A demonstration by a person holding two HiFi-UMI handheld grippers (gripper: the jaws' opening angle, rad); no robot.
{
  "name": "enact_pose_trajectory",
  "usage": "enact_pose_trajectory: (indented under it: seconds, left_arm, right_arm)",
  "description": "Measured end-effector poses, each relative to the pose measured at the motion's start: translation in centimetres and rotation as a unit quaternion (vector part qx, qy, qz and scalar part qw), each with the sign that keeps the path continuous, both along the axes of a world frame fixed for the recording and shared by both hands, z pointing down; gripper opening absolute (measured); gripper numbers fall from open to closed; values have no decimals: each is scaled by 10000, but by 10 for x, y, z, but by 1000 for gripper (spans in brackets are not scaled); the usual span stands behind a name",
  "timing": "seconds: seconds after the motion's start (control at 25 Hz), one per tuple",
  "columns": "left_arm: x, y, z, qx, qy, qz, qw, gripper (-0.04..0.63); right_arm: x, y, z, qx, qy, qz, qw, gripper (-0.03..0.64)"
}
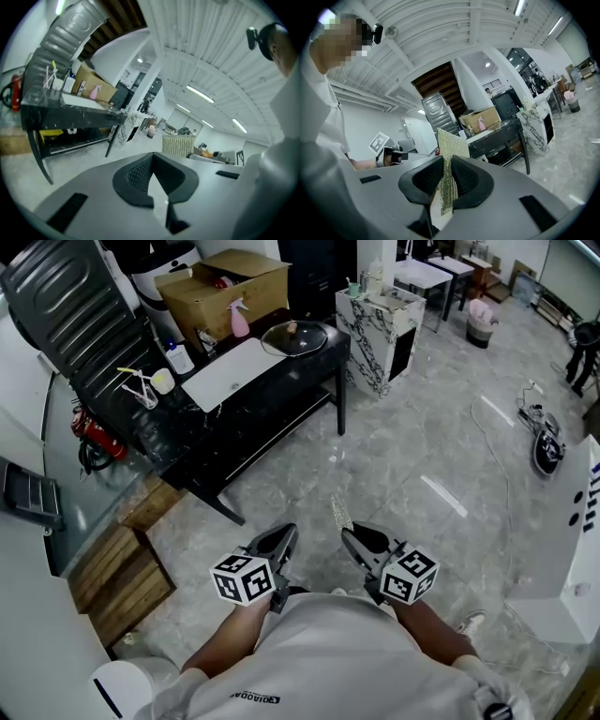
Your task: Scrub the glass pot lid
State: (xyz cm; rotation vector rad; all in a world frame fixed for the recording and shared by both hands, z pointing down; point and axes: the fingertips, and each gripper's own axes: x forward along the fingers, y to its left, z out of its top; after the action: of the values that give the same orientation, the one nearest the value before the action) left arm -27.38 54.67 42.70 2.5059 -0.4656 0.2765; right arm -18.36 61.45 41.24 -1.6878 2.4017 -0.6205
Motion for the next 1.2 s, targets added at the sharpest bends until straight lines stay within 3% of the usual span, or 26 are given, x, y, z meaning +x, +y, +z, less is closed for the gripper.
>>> enact_pose_trajectory:
  seconds: [0.04, 0.12, 0.32, 0.44, 0.84, 1.2]
  left_arm:
    - [1, -2, 2, -159, 57, -73, 9998, 12]
    - [4, -7, 2, -113, 8, -151, 9998, 12]
    - [17, -16, -11, 616, -271, -90, 9977, 12]
    - [21, -17, -12, 839, -441, -13, 9955, 12]
    - [44, -41, 19, 741, -611, 219, 9951, 12]
    - [105, -130, 25, 634, -421, 381, 9964, 12]
  right_arm:
    - [4, 0, 2, -33, 2, 25, 10000, 75]
    - [14, 0, 5, -98, -59, 59, 9999, 77]
    - [37, 0, 6, -167, -215, 231, 9994, 77]
    - [44, -3, 11, -252, -303, 309, 9987, 77]
    - [68, -28, 38, -583, -441, 534, 9959, 77]
    - [129, -103, 58, -1042, -389, 871, 9900, 77]
